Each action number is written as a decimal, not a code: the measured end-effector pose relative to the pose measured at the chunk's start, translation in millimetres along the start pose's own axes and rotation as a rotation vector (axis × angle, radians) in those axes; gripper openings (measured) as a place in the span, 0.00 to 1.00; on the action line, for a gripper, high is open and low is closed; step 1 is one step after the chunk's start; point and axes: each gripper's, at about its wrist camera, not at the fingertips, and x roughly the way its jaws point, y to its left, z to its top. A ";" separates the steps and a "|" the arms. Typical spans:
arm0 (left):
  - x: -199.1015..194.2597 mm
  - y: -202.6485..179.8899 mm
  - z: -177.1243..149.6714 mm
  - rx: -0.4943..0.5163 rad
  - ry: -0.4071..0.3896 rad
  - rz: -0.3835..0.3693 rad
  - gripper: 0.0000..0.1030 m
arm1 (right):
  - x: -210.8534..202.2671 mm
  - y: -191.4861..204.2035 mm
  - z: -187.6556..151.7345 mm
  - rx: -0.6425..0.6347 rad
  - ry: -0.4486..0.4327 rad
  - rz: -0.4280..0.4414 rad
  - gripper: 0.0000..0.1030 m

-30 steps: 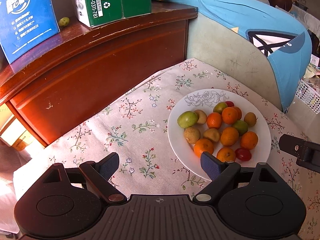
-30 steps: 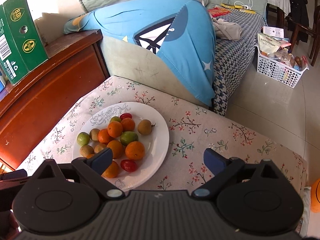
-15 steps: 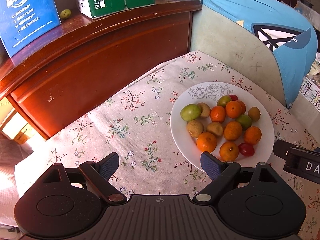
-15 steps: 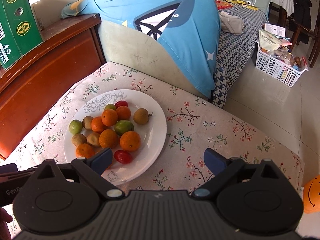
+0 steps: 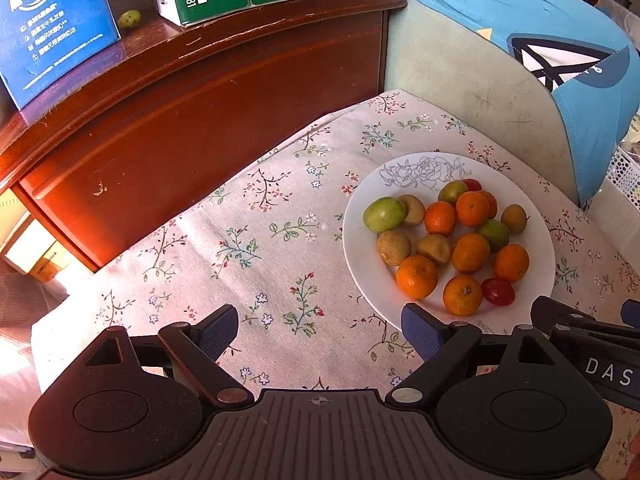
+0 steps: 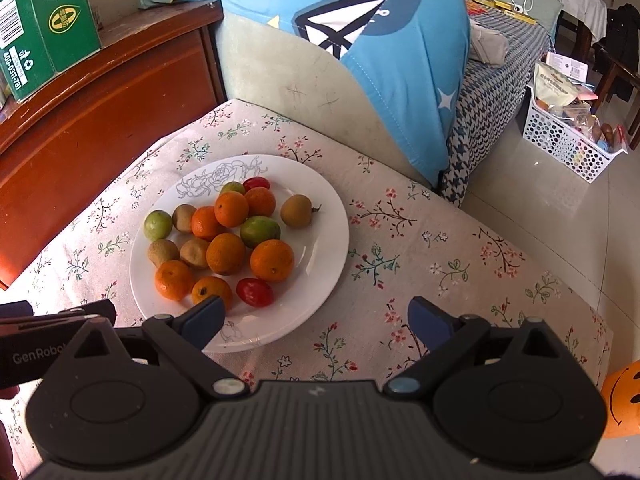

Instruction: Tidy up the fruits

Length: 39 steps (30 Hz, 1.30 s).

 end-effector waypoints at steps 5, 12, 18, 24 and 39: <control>0.4 -0.5 -0.6 0.005 0.000 0.009 0.88 | 0.6 4.2 -1.6 -0.020 0.002 0.003 0.95; 2.6 -0.6 -1.1 0.003 0.012 0.012 0.88 | 1.4 4.9 -2.5 -0.027 0.004 0.003 0.95; 4.0 -0.2 -1.6 0.004 0.019 0.018 0.88 | 1.9 5.8 -3.2 -0.034 0.004 0.007 0.95; 4.2 0.5 -2.6 0.006 0.024 0.020 0.88 | 1.0 6.6 -4.3 -0.042 0.002 0.011 0.95; -0.9 2.0 -11.0 0.022 0.031 0.042 0.88 | -2.3 10.1 -10.9 -0.070 0.006 0.015 0.95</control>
